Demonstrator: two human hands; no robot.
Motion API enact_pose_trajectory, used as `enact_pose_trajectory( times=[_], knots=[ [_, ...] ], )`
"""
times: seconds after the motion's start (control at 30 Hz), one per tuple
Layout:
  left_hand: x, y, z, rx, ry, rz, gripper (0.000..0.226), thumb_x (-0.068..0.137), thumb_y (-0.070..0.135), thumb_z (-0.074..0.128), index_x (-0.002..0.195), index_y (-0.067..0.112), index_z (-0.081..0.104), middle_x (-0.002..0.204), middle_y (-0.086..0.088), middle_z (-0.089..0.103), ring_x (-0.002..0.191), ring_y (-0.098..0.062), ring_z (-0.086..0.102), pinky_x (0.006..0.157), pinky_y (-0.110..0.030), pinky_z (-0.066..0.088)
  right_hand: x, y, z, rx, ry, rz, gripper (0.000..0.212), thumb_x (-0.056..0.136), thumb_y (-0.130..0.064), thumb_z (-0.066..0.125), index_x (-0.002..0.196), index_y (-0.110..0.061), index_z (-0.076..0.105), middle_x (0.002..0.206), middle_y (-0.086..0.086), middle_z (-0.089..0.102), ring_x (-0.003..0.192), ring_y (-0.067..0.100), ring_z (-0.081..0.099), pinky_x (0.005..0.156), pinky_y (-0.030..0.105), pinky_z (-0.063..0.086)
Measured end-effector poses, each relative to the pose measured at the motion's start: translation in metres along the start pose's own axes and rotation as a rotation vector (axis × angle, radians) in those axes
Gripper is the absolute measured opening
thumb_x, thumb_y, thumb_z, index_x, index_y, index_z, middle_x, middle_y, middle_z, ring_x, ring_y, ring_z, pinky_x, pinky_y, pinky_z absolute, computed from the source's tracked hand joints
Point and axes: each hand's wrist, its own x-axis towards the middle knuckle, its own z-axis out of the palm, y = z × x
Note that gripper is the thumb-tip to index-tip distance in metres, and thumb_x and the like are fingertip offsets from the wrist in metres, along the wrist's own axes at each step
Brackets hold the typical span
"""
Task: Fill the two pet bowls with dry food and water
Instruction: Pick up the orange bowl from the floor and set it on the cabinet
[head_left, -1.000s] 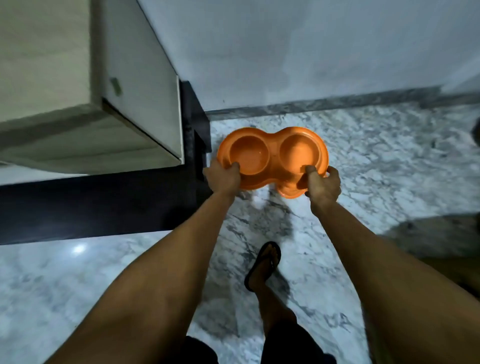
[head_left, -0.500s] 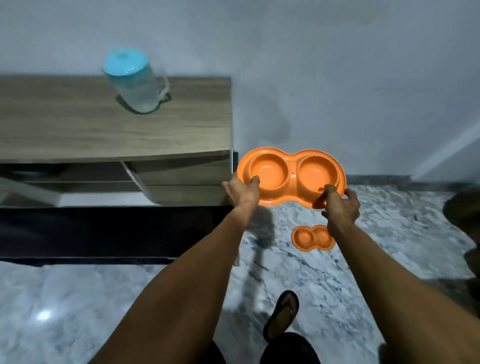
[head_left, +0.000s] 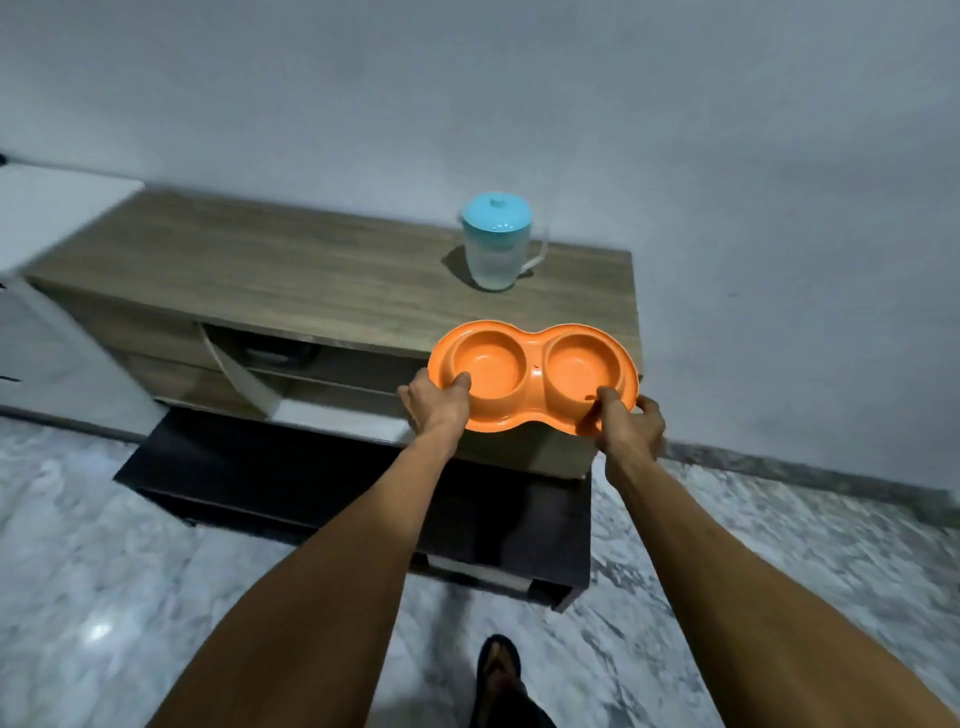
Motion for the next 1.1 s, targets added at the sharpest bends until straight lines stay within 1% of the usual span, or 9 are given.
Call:
enact_pose_trajectory(
  times=[0.07,0.2,0.4,0.47,0.57,0.7,0.8,0.9,1.1],
  knots=[
    [0.034,-0.001,-0.026,-0.002,0.04,-0.003,0.041,0.084,0.034,0.072,0.113,0.007,0.065,0.123,-0.013,0.054,0.108,-0.032,0.059,0.097,-0.045,0.049,-0.01,-0.007,0.039,-0.005,-0.048,-0.017,0.049,0.078,-0.045,0.072,0.12,-0.024,0.058,0.118,0.009,0.062,0.114,0.035,0.058,0.096,0.055,0.053],
    [0.105,0.002,-0.067,0.013,0.104,-0.023,0.042,0.082,0.034,0.074,0.111,0.004,0.066,0.121,-0.017,0.059,0.102,-0.033,0.063,0.091,-0.042,0.05,-0.018,-0.018,0.121,0.0,-0.109,-0.016,0.054,0.079,-0.042,0.072,0.126,-0.019,0.058,0.122,0.013,0.063,0.108,0.035,0.062,0.093,0.053,0.055],
    [0.212,0.021,-0.103,0.046,0.141,-0.017,0.041,0.08,0.037,0.073,0.105,0.004,0.067,0.119,-0.02,0.061,0.097,-0.035,0.064,0.092,-0.042,0.052,-0.007,-0.045,0.235,-0.05,-0.14,0.008,0.059,0.083,-0.04,0.071,0.133,-0.013,0.055,0.13,0.015,0.059,0.12,0.034,0.055,0.1,0.042,0.046],
    [0.244,0.031,-0.107,0.059,0.14,-0.02,0.045,0.078,0.04,0.073,0.107,0.007,0.066,0.121,-0.018,0.06,0.101,-0.036,0.063,0.095,-0.045,0.051,-0.003,-0.056,0.265,-0.051,-0.15,0.016,0.062,0.08,-0.046,0.071,0.132,-0.017,0.055,0.128,0.014,0.061,0.116,0.035,0.058,0.1,0.047,0.049],
    [0.289,0.039,-0.107,0.079,0.156,-0.023,0.06,0.059,0.061,0.065,0.099,0.016,0.067,0.113,-0.014,0.064,0.102,-0.038,0.063,0.093,-0.052,0.052,0.009,-0.069,0.305,-0.096,-0.133,0.033,0.063,0.077,-0.05,0.071,0.129,-0.02,0.056,0.125,0.013,0.062,0.11,0.036,0.061,0.095,0.052,0.053],
    [0.334,0.039,-0.105,0.144,0.144,-0.017,0.057,0.06,0.06,0.064,0.095,0.015,0.07,0.1,-0.013,0.071,0.094,-0.035,0.067,0.088,-0.049,0.055,0.022,-0.078,0.34,-0.124,-0.107,0.05,0.054,0.081,-0.046,0.071,0.124,-0.016,0.059,0.118,0.014,0.064,0.104,0.037,0.063,0.093,0.052,0.054],
    [0.353,0.053,-0.102,0.154,0.084,-0.018,0.053,0.072,0.047,0.072,0.109,0.01,0.071,0.108,-0.015,0.071,0.103,-0.036,0.066,0.093,-0.047,0.053,0.034,-0.08,0.362,-0.15,-0.065,0.059,0.054,0.081,-0.045,0.071,0.124,-0.014,0.06,0.118,0.015,0.064,0.107,0.037,0.062,0.093,0.053,0.054],
    [0.373,0.056,-0.093,0.204,0.028,-0.022,0.056,0.075,0.047,0.072,0.117,0.01,0.068,0.115,-0.016,0.069,0.11,-0.037,0.063,0.096,-0.044,0.051,0.044,-0.08,0.376,-0.186,-0.009,0.086,0.056,0.081,-0.046,0.071,0.124,-0.012,0.06,0.119,0.016,0.063,0.106,0.039,0.062,0.092,0.053,0.055],
    [0.402,0.05,-0.079,0.322,-0.058,-0.034,0.05,0.071,0.053,0.07,0.101,0.013,0.073,0.104,-0.014,0.072,0.099,-0.036,0.065,0.088,-0.047,0.055,0.051,-0.078,0.39,-0.255,0.093,0.149,0.052,0.085,-0.045,0.068,0.121,-0.008,0.062,0.119,0.017,0.062,0.108,0.038,0.061,0.096,0.05,0.052]
  ],
)
